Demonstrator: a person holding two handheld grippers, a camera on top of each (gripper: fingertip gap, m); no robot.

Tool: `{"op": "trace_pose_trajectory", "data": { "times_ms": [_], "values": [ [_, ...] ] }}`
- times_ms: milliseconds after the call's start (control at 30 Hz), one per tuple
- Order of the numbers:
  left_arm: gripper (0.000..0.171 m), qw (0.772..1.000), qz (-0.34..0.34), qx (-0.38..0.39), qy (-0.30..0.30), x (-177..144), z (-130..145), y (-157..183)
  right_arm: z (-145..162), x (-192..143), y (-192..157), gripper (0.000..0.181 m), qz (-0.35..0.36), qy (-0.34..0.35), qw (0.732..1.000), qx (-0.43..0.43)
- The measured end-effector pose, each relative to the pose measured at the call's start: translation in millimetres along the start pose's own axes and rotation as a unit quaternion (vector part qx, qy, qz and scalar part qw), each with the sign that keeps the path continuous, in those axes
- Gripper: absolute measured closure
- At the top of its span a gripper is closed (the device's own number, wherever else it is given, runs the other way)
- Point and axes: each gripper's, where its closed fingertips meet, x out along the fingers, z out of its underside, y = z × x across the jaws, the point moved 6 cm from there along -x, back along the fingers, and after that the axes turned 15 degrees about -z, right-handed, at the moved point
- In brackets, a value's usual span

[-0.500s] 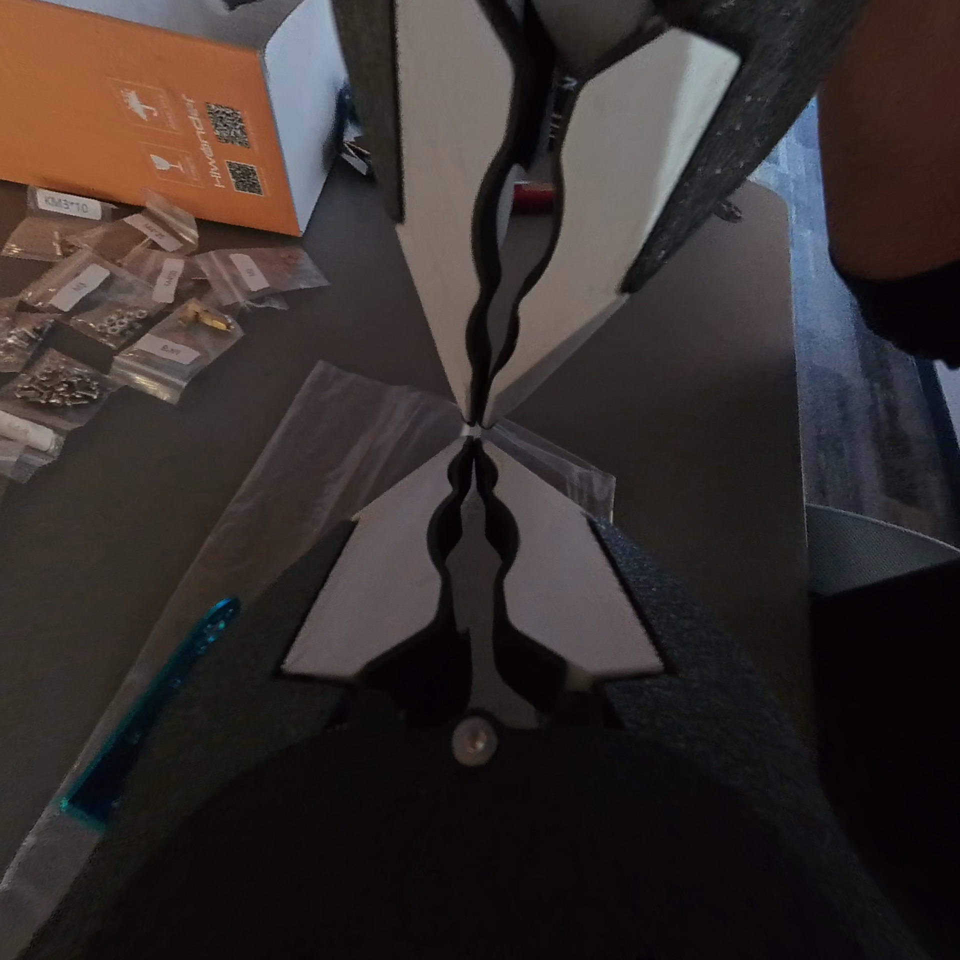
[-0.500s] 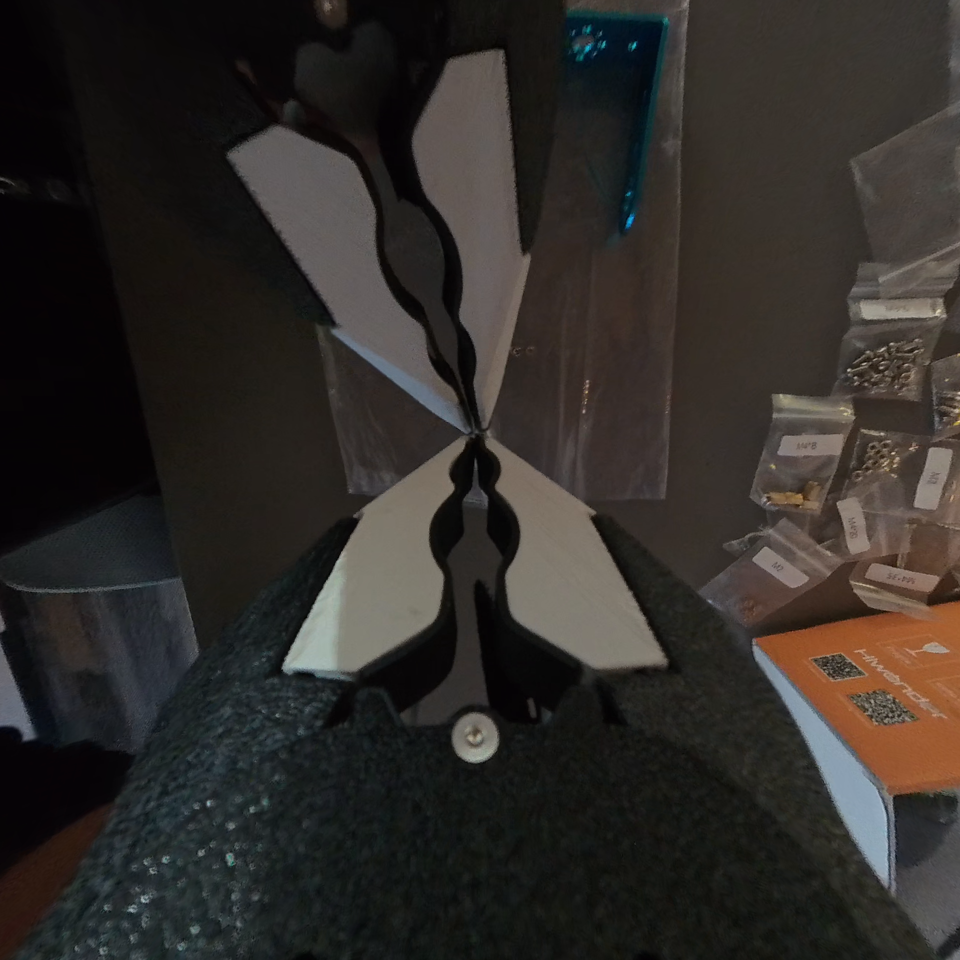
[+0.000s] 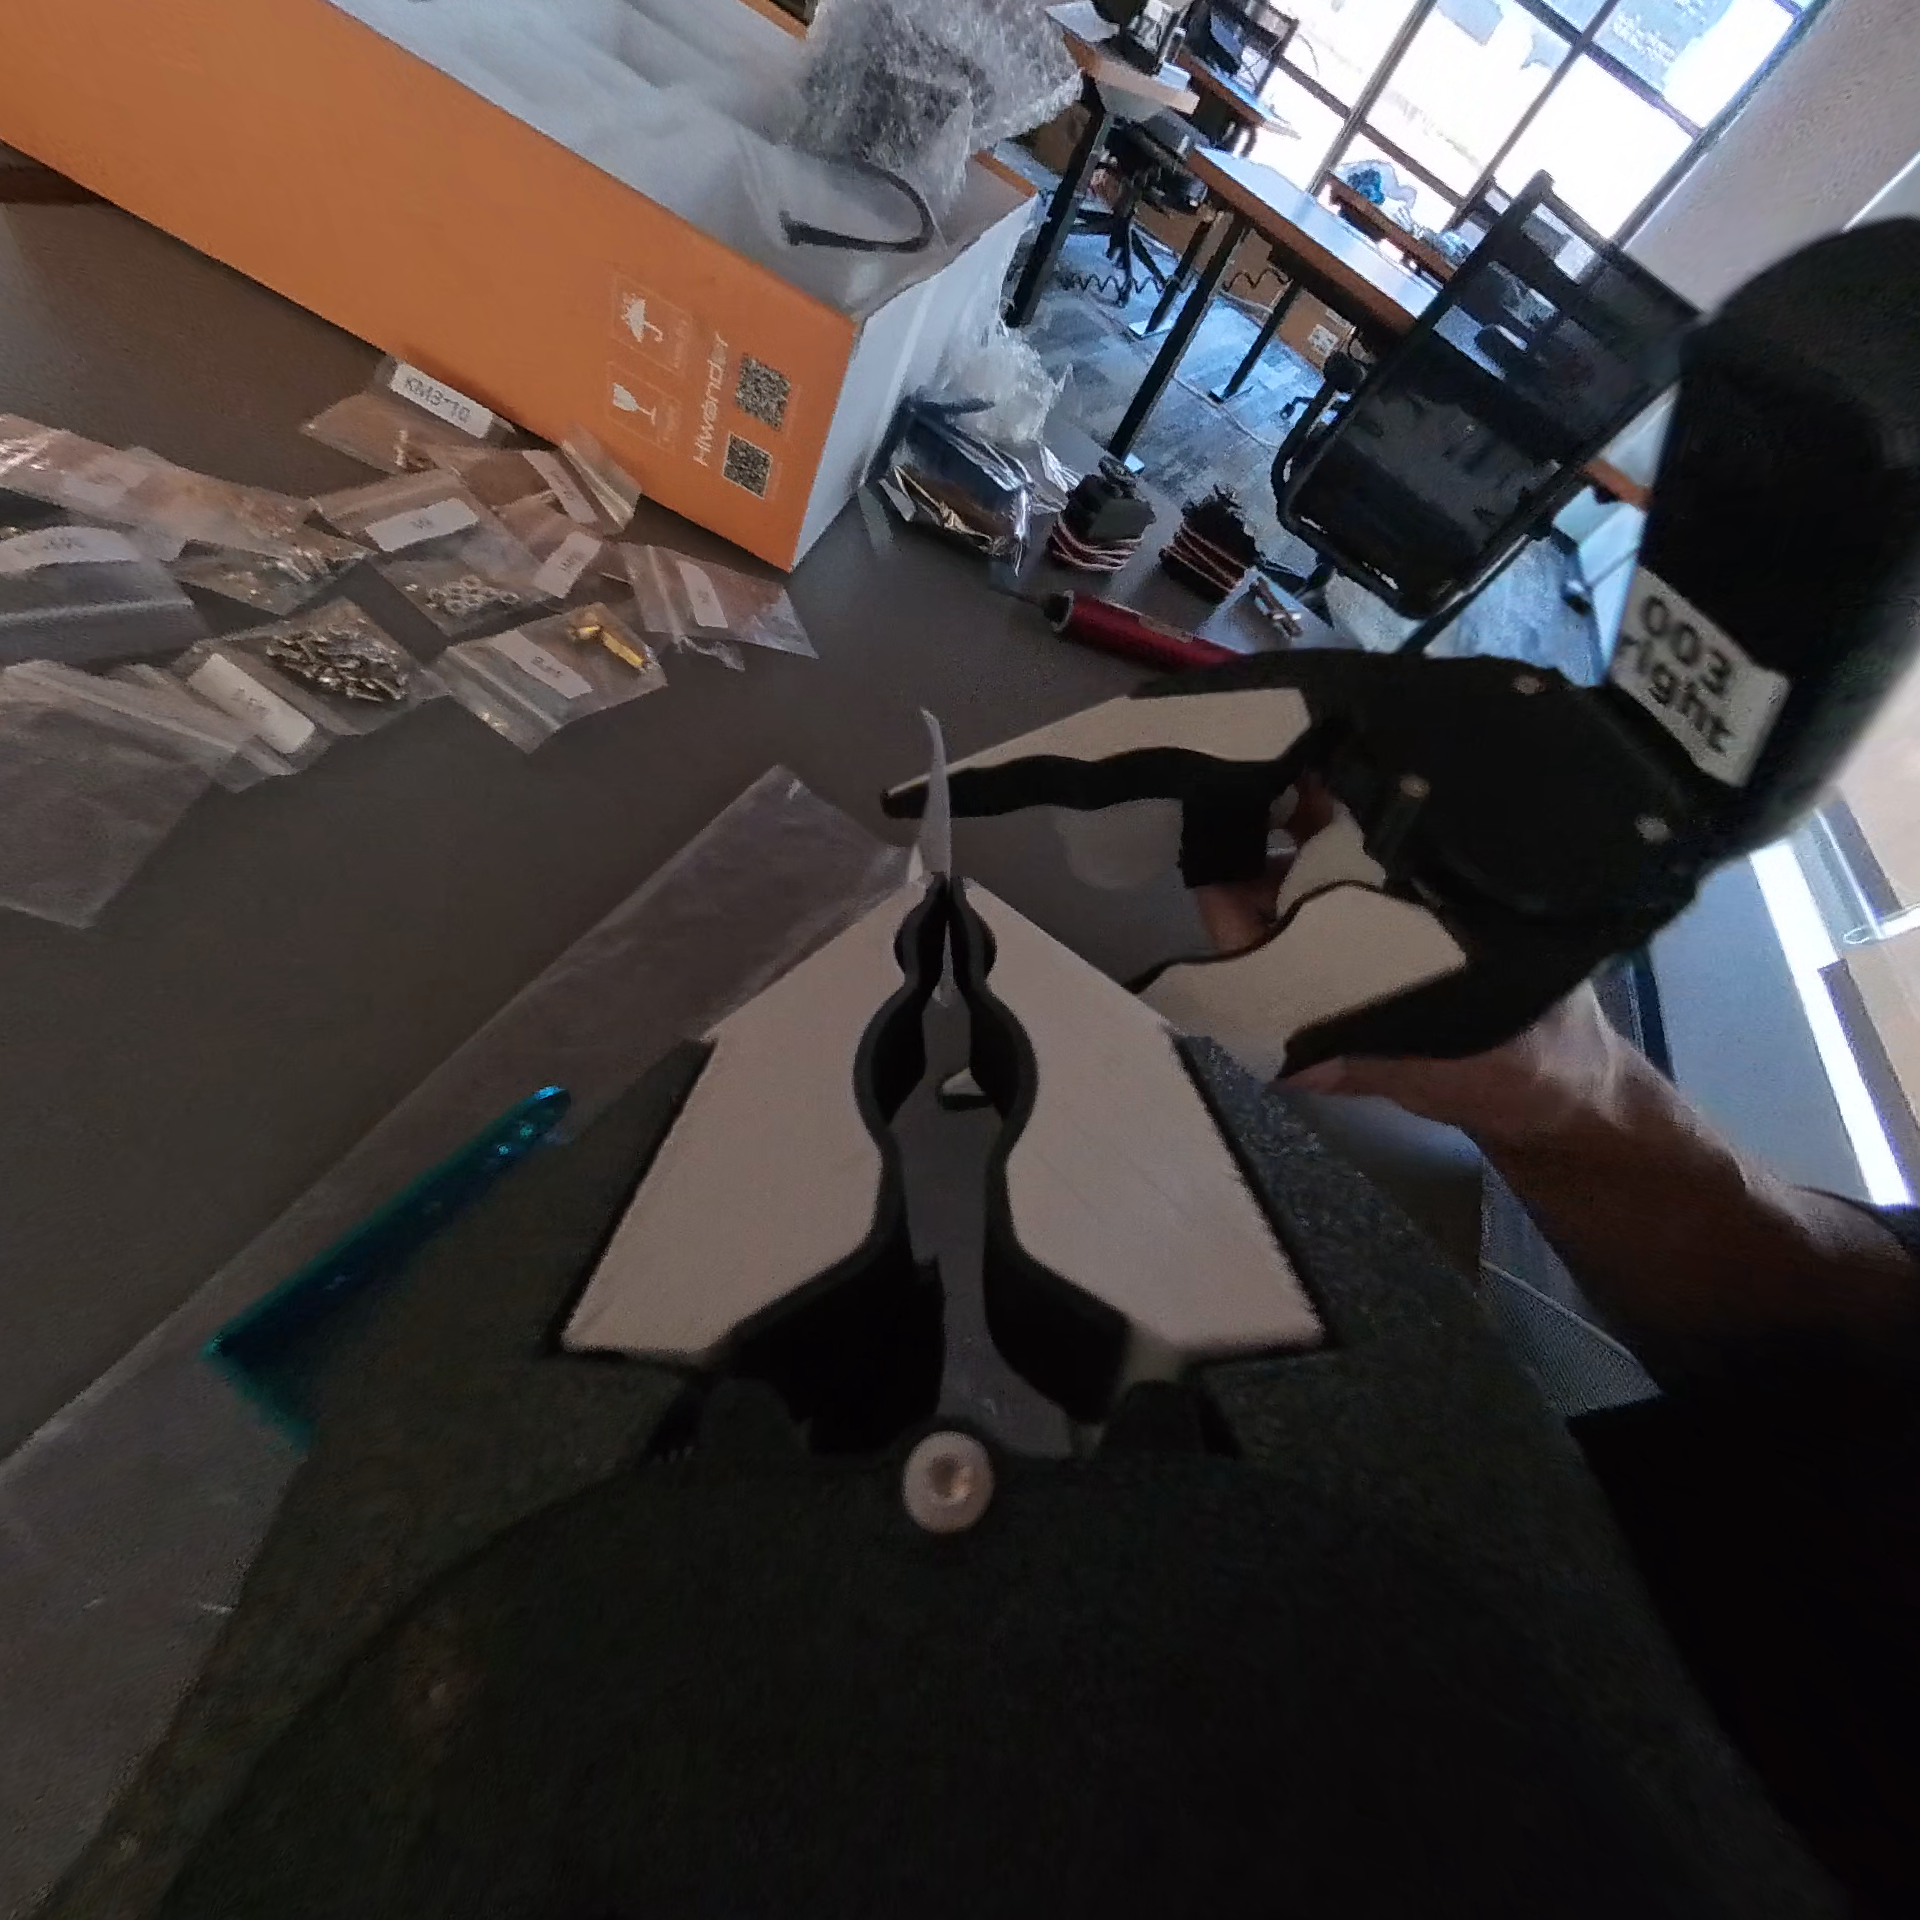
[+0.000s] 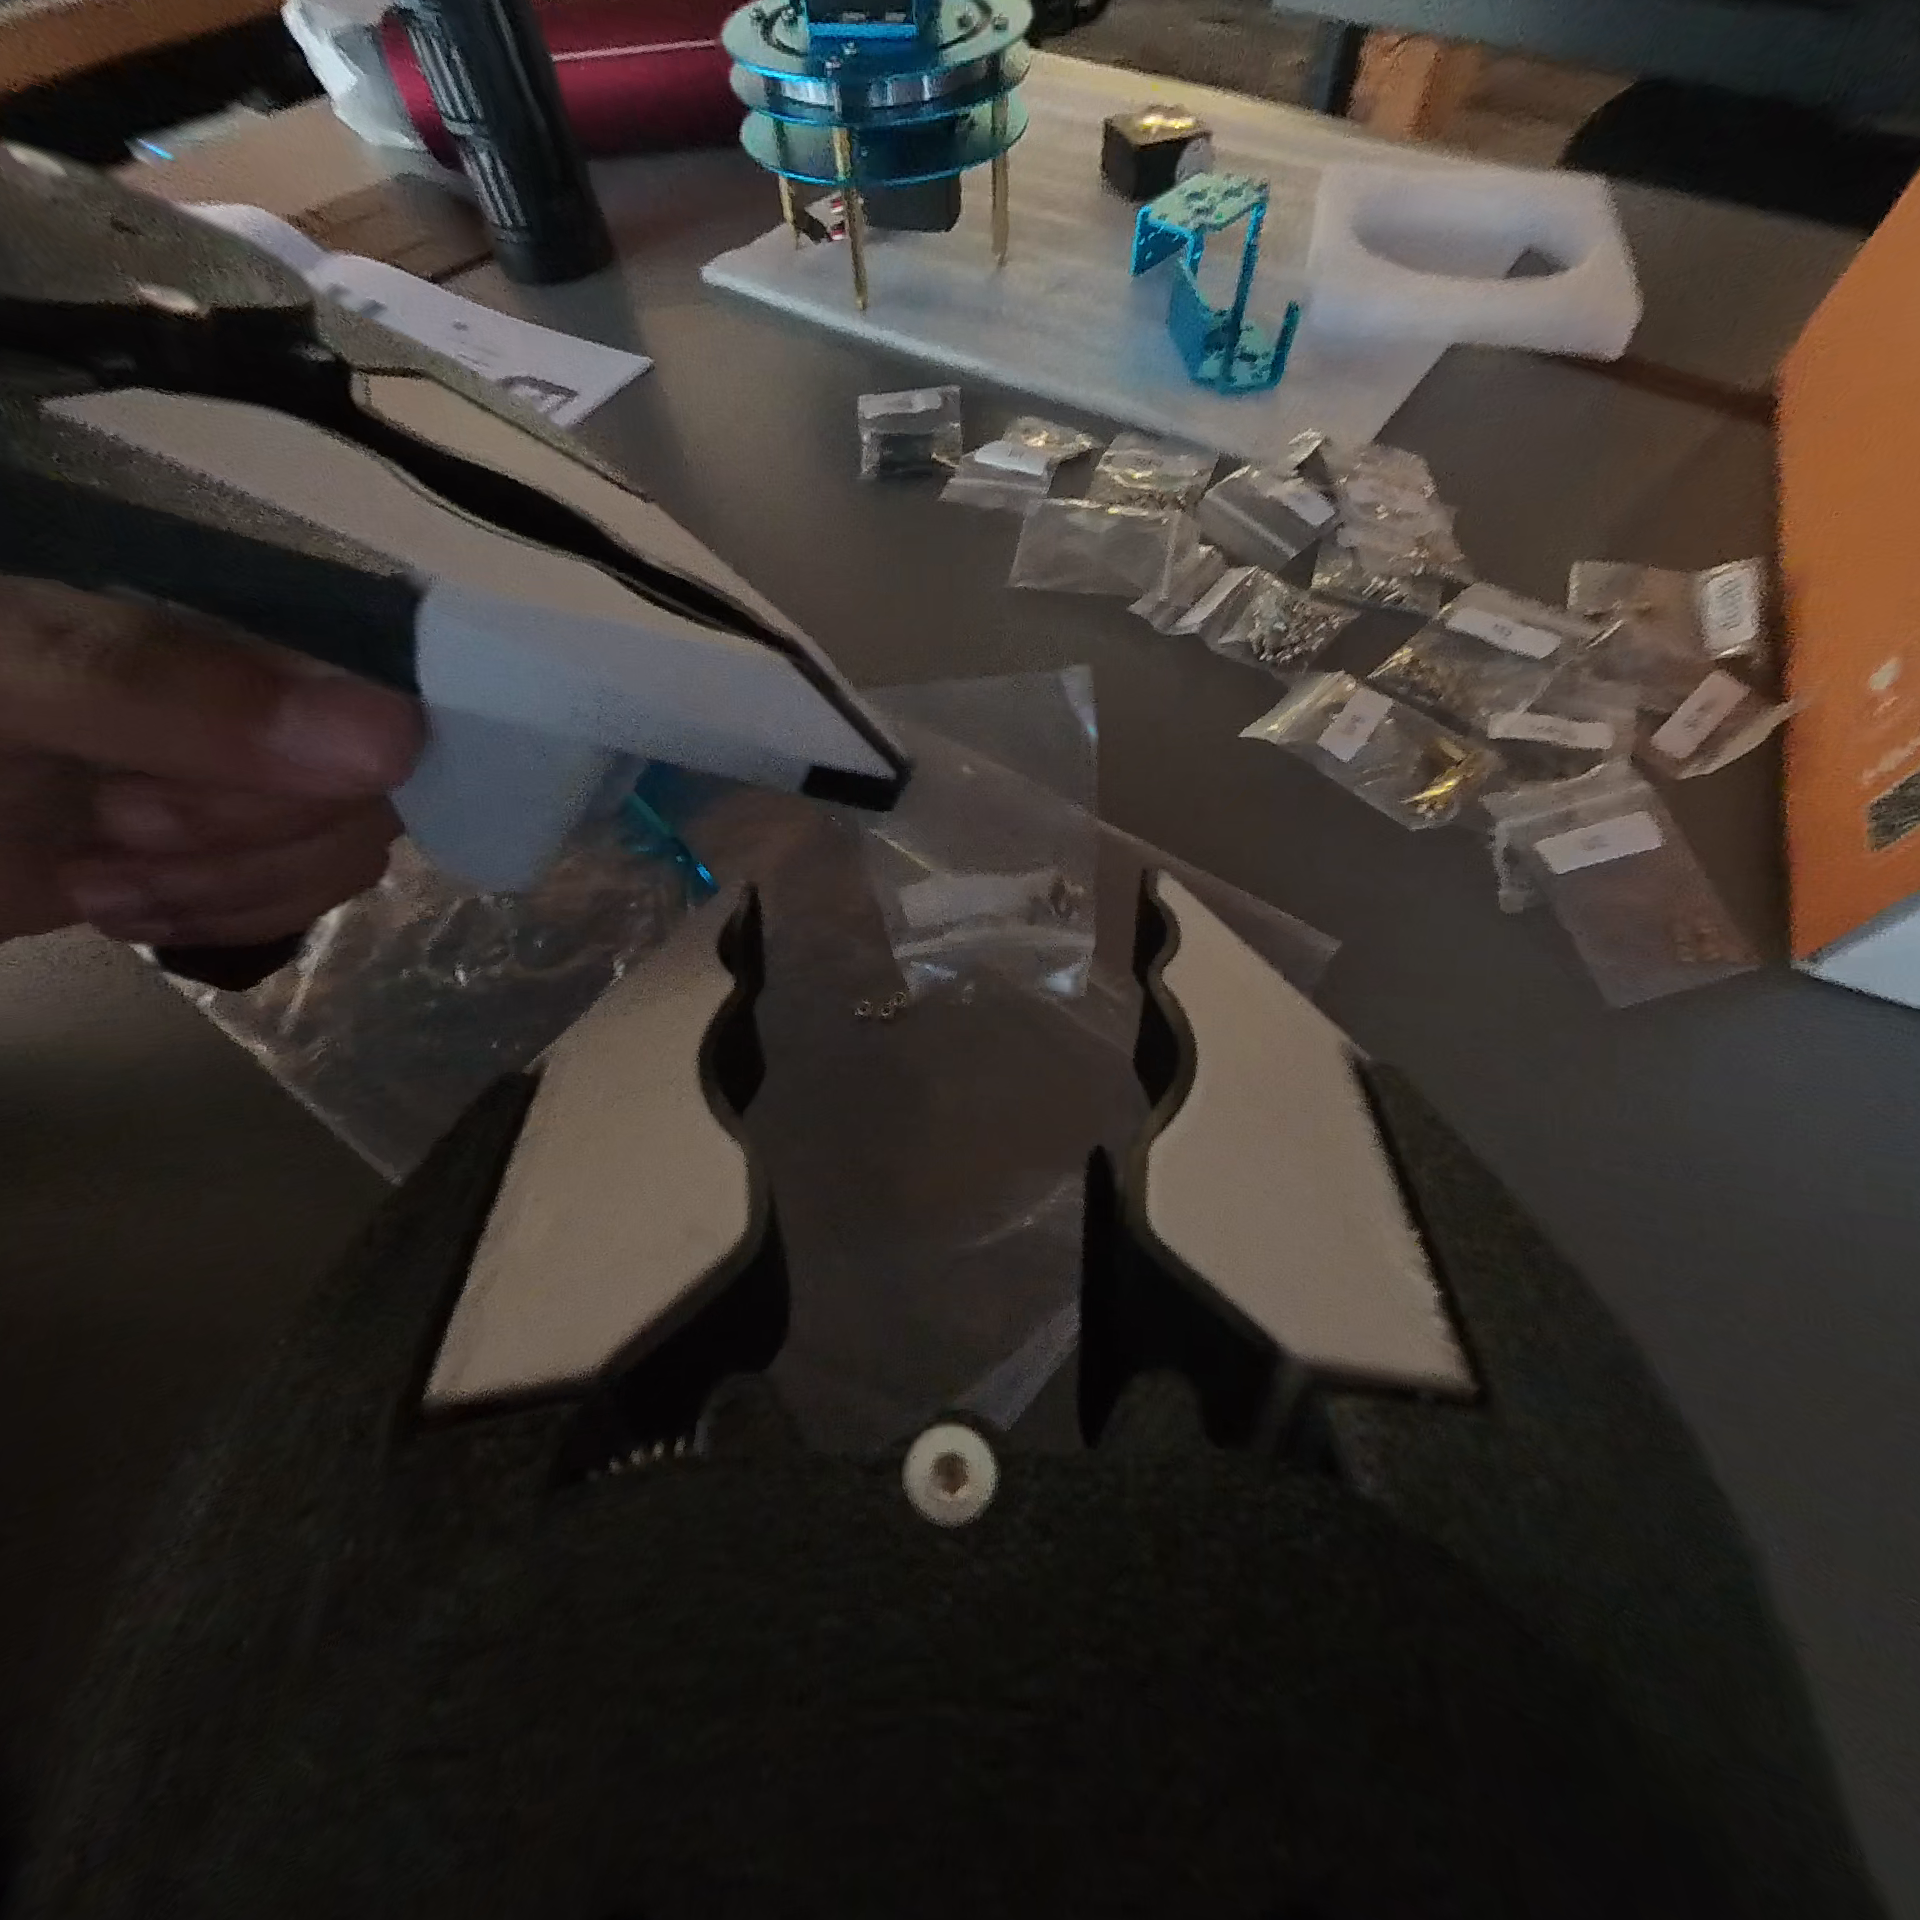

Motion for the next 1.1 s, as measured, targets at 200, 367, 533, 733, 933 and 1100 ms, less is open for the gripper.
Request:
{"op": "trace_pose_trajectory", "data": {
  "times_ms": [200, 367, 533, 733, 933, 1100],
  "values": [
    [0.171, 1.0, 0.016, 0.003, -0.01, -3.4, -5.4, 8.4, 3.1, 3.8, -3.6, 0.125, 0.042, -0.055, 0.997, -0.037],
    [0.171, 1.0, 0.023, -0.008, -0.015, -8.0, -8.6, 10.3, 1.9, 1.0, -4.2, 0.144, 0.036, -0.038, 0.998, -0.04],
    [0.171, 1.0, 0.022, -0.017, -0.011, -12.0, -7.2, 4.7, -0.5, -0.9, -3.7, 0.149, 0.019, -0.023, 0.999, -0.032],
    [0.171, 1.0, 0.022, -0.007, -0.009, -17.0, -6.0, 0.6, 2.3, 5.9, -5.6, 0.139, -0.011, -0.037, 0.999, -0.02],
    [0.171, 1.0, 0.015, 0.017, -0.009, -18.1, -7.1, 0.8, 3.0, 8.9, -6.6, 0.155, -0.03, -0.043, 0.999, -0.012],
    [0.171, 1.0, 0.013, 0.022, -0.013, -17.4, -6.1, 0.7, 4.4, 10.8, -4.9, 0.147, -0.026, -0.049, 0.998, -0.009]
  ]
}}
